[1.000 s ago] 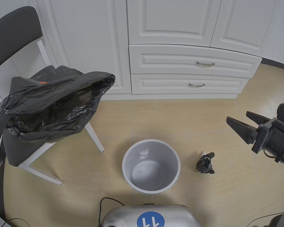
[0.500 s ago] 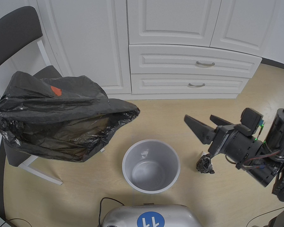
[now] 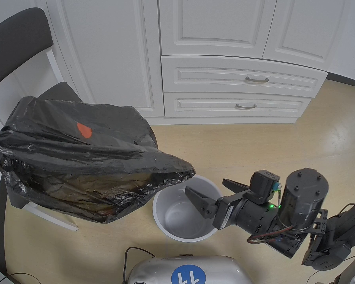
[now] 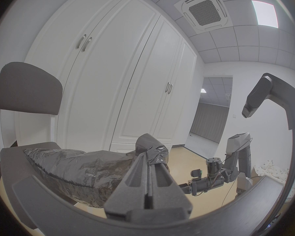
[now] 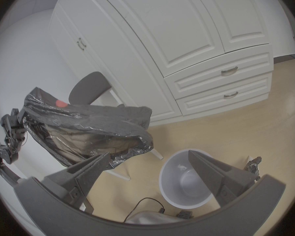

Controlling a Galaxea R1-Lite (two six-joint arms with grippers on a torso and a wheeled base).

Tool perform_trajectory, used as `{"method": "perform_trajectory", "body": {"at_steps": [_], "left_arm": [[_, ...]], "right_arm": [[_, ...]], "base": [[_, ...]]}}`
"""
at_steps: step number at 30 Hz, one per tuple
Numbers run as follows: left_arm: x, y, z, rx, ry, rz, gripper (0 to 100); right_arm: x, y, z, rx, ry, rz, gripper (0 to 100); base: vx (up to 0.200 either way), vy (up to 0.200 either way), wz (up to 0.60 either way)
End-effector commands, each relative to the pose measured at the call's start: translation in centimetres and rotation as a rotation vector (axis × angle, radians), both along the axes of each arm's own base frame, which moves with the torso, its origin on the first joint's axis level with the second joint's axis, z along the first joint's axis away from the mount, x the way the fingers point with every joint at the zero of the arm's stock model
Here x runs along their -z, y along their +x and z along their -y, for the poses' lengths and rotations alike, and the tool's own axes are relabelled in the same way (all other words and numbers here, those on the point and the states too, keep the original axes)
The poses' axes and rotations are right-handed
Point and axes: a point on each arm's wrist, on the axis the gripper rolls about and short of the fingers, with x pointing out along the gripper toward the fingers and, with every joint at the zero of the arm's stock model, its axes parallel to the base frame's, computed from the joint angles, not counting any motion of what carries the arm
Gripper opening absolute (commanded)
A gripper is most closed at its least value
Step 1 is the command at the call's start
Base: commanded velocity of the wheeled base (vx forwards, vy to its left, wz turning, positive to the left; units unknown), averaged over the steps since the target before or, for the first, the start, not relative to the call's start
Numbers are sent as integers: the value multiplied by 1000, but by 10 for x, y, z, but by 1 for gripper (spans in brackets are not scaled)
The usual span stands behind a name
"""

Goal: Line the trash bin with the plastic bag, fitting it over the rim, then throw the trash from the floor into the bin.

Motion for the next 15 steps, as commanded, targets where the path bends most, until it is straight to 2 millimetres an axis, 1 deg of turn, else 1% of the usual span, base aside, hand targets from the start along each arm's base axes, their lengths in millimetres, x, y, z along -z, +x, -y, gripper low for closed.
{"method": "perform_trajectory", "body": {"at_steps": [1, 2, 4, 5, 6, 9, 11, 13, 15], "left_arm": [[1, -1, 0, 9, 0, -1, 0], [1, -1, 0, 9, 0, -1, 0], [1, -1, 0, 9, 1, -4, 0], [1, -1, 1, 10, 1, -5, 0], [2, 0, 1, 10, 2, -10, 0], [2, 1, 1, 10, 3, -11, 0], [3, 1, 1, 10, 4, -16, 0], [3, 2, 1, 10, 5, -18, 0], [3, 4, 2, 9, 9, -23, 0]], "right_arm": [[15, 10, -16, -7, -32, -25, 100], [15, 10, -16, -7, -33, -25, 100], [22, 19, -29, -7, -36, -30, 100], [23, 21, -30, -6, -38, -31, 100], [28, 26, -37, -6, -37, -37, 100], [36, 34, -45, 6, -13, -58, 100], [39, 38, -47, 15, 11, -80, 100], [42, 40, -44, 25, 3, -86, 100], [39, 39, -40, 29, -2, -85, 100]], "base": [[0, 0, 0], [0, 0, 0], [0, 0, 0], [0, 0, 0], [0, 0, 0], [0, 0, 0], [0, 0, 0], [0, 0, 0], [0, 0, 0]]}}
